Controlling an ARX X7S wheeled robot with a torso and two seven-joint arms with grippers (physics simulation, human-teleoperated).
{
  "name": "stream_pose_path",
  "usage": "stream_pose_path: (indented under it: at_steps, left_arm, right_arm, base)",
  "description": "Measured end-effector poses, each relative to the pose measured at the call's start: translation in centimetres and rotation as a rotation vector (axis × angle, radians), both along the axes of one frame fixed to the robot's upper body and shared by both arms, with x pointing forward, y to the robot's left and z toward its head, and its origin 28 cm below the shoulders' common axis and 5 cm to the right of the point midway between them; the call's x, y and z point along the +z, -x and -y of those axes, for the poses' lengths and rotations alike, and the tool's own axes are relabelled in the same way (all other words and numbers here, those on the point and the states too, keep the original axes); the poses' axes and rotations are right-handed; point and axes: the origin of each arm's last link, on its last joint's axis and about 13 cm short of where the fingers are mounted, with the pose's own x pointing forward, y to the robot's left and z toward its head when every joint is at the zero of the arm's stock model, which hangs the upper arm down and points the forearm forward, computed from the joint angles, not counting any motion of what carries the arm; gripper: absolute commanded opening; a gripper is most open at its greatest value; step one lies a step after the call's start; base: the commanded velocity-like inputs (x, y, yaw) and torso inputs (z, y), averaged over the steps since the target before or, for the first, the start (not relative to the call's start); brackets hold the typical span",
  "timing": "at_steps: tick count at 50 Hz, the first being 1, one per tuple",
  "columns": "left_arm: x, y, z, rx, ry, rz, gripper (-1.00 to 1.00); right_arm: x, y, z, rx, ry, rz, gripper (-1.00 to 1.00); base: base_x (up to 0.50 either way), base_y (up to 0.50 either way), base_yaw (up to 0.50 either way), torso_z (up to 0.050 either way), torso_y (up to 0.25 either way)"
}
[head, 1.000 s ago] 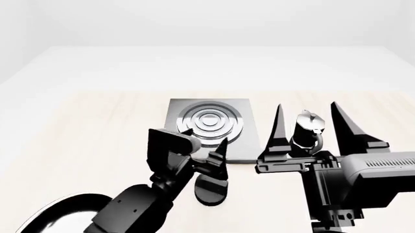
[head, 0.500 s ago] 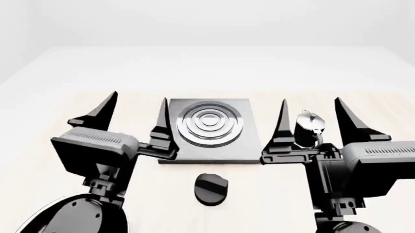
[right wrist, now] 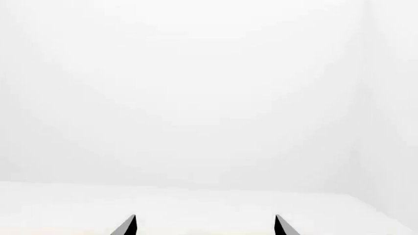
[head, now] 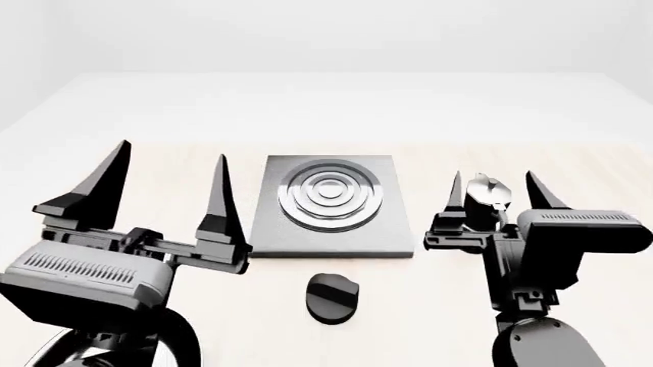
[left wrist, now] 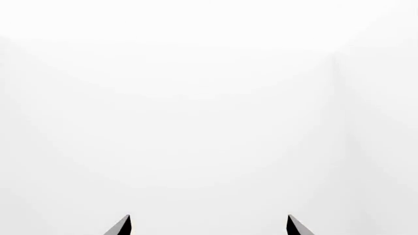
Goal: Turn on the stove and put the moka pot on it.
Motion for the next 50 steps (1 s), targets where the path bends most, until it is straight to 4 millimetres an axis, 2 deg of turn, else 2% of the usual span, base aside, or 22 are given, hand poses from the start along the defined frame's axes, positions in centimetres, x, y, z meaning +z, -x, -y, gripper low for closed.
stream_pose_path:
  at_steps: [23,50]
  left_arm:
    - [-0.1,0.3,-0.2,0.008,0.008,0.011,1.0]
    - [-0.3,0.1,-0.2,0.007,0.028,0.0,1.0]
  right_arm:
    - [-3.6,-1.0,1.6,-0.07,0.009,-0.109,1.0]
    - [-5.9,-0.9,3.2,-0.135,0.015,-0.174,1.0]
  base:
    - [0.0,0.0,0.0,0.0,0.0]
    - [0.0,0.0,0.0,0.0,0.0]
